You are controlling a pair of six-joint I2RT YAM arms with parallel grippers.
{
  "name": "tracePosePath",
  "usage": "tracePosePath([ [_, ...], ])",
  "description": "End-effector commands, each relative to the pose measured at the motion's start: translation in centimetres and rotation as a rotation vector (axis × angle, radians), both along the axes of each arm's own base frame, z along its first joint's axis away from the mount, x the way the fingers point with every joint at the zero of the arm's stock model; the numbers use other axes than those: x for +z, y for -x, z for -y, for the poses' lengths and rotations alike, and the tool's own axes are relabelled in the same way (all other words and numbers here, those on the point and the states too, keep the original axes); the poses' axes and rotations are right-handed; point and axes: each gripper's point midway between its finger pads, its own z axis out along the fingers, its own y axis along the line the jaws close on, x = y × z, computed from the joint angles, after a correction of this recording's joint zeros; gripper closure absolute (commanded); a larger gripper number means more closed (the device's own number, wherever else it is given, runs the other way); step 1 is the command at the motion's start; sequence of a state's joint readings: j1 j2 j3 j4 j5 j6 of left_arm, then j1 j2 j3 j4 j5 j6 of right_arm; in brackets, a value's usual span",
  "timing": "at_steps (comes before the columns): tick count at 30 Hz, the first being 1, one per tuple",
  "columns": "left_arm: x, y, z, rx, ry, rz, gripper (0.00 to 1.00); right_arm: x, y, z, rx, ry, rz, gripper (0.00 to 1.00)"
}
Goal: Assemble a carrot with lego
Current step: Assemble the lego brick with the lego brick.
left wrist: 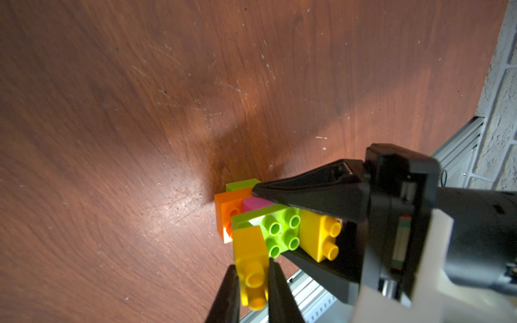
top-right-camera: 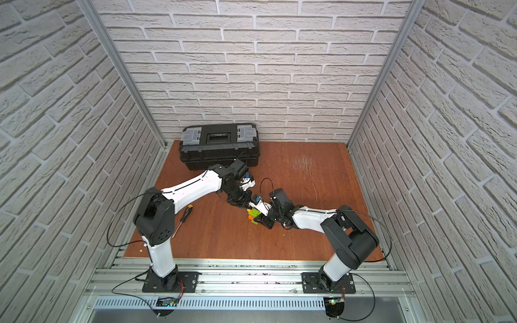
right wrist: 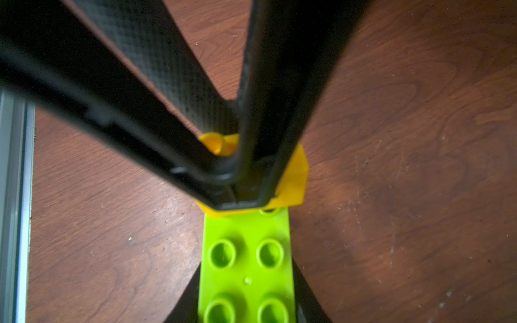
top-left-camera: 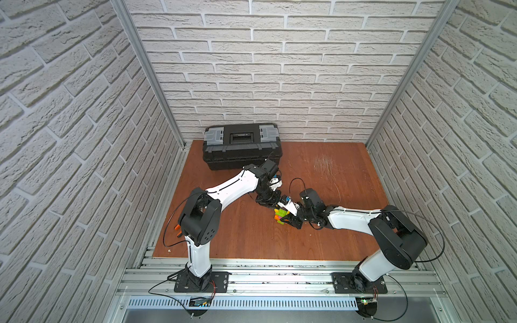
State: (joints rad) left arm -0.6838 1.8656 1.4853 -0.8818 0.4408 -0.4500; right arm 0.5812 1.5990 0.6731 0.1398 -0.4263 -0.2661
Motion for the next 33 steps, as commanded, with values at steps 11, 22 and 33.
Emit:
tracePosePath([
  [11, 0.7, 1.7, 3.3, -0.078, 0.081, -0.020, 1.00, -1.8, 1.1, -0.2, 0.031, 0.056, -0.045, 0.95],
  [22, 0.3, 2.2, 4.3, -0.093, 0.060, -0.031, 1.00, -1.9, 1.3, -0.3, 0.041, 0.062, -0.050, 0.96],
  [33, 1.2, 2.7, 6.3, -0.108, 0.078, -0.028, 1.00, -1.9, 1.4, -0.4, 0.050, 0.067, -0.053, 0.96],
])
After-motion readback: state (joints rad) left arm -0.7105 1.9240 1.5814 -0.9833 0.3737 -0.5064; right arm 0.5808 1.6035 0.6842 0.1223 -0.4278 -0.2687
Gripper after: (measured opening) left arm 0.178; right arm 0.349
